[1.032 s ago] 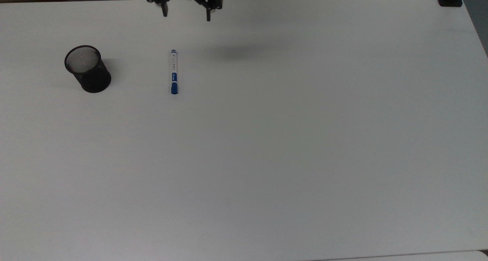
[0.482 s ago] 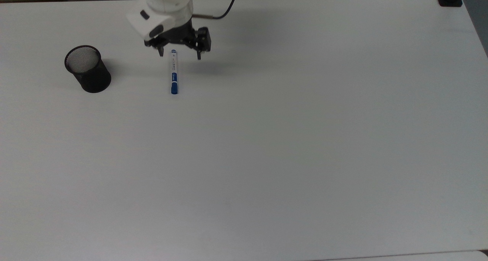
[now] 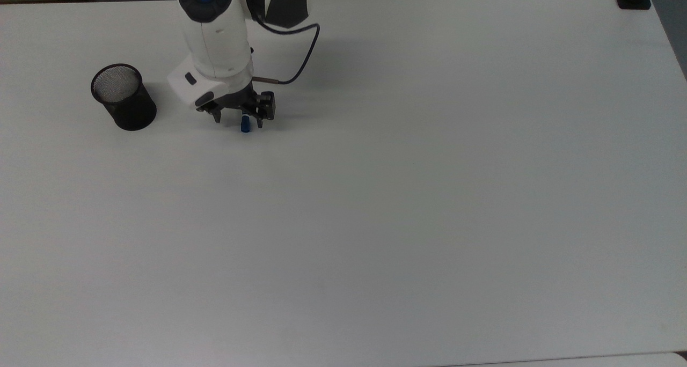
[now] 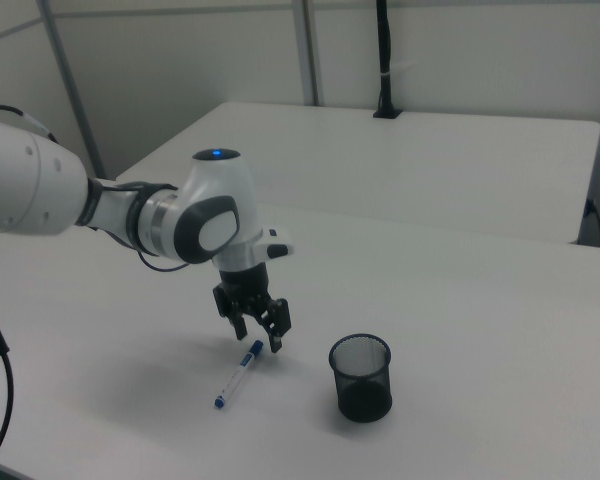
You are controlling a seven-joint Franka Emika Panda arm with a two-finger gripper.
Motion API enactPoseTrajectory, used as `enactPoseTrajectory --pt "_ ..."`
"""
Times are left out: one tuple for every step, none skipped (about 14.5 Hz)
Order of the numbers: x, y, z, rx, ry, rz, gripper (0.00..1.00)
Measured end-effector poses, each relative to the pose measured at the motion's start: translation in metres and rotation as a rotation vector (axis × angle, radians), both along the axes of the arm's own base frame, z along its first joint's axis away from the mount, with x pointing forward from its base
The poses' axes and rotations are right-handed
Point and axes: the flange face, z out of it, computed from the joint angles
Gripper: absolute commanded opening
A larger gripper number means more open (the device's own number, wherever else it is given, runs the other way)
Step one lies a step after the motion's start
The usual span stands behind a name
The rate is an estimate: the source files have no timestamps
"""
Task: Insert the marker
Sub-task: 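Close the gripper on the marker's body, then lift the marker and carry it above the black mesh cup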
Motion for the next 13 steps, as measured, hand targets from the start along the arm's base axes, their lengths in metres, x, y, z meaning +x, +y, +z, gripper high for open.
enactPoseTrajectory --pt "0.001 -0.001 -0.006 -0.002 0.0 0.002 0.3" --pt "0.002 -0.001 -0.009 -0.004 0.002 0.003 0.22" --pt "0.002 -0.001 -0.01 -0.004 0.002 0.004 0.16" --pt "0.002 -0.001 -0.009 -0.004 0.002 0.004 0.14" --pt "0.002 -0.001 -0.009 -0.004 0.002 0.004 0.11" --pt "0.003 -0.001 -0.008 -0.005 0.0 0.005 0.1" --pt "0.003 -0.001 -0.009 -0.005 0.001 0.005 0.1" --pt "0.003 -0.001 -0.009 -0.005 0.001 0.005 0.1" --pt "0.003 -0.001 -0.009 -0.005 0.0 0.005 0.1" --pt "0.003 -0.001 -0.008 -0.005 -0.002 0.005 0.1" --pt "0.007 -0.001 -0.003 -0.007 -0.015 0.005 0.11" --pt "0.013 -0.002 0.008 -0.01 -0.041 0.005 0.11" --pt "0.022 -0.006 0.024 -0.014 -0.077 0.0 0.11"
